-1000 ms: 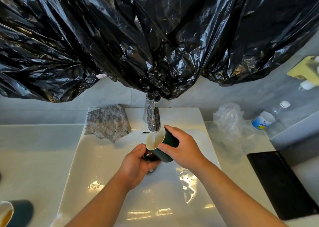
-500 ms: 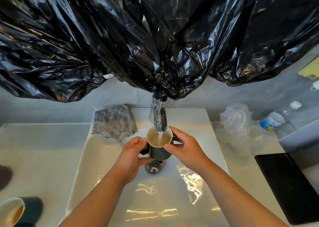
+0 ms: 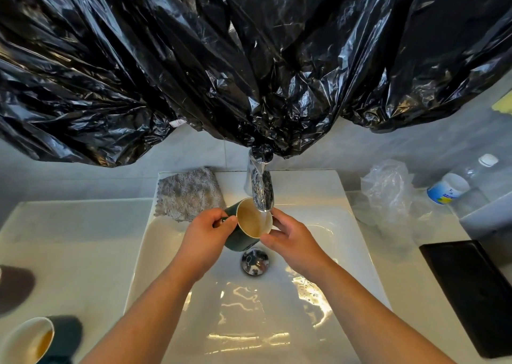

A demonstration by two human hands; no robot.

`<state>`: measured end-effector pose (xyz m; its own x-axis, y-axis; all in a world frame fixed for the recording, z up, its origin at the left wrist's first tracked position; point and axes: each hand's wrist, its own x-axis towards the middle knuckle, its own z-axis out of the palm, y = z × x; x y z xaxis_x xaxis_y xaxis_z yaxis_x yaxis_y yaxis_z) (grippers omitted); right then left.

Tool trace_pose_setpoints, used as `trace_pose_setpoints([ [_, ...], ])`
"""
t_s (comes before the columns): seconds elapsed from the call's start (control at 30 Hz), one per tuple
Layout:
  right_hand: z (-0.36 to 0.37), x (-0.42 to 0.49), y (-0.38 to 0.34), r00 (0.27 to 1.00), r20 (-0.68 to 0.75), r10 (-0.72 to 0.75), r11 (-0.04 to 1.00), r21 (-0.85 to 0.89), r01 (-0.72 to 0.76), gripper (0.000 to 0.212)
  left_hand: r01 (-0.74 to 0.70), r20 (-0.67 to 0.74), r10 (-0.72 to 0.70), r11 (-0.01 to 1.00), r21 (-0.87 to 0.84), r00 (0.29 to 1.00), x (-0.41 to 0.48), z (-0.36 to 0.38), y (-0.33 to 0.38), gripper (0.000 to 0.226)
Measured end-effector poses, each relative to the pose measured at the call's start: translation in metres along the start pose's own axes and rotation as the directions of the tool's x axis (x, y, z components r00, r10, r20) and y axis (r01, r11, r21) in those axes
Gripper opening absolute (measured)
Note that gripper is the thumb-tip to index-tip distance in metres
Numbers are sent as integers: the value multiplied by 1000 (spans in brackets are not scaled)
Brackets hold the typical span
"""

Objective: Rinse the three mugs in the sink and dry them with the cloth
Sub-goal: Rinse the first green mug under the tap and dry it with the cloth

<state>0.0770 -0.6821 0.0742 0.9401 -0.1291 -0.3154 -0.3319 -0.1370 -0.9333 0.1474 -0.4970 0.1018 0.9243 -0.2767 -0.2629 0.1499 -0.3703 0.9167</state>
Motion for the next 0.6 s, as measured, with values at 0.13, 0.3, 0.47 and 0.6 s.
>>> trace_pose_setpoints([
  [0.13,-4,-2,2,1000,-9,-4,999,32,4,62,-4,28,6,998,-55,1000,1,1,-5,24],
  [0.3,-13,-3,1,995,5,97,980,176,-97,60,52,46,-45,985,-165,998,-1,10,-12,19],
  [0.47,-15,8,-4,866,138,480,779,387,-493,60,111,186,-51,937,-330,981,-8,15,-19,18],
  [0.6,-10,9,2,844,214,491,711,462,-531,62,148,260,-66,940,-308,963,-10,16,-29,18],
])
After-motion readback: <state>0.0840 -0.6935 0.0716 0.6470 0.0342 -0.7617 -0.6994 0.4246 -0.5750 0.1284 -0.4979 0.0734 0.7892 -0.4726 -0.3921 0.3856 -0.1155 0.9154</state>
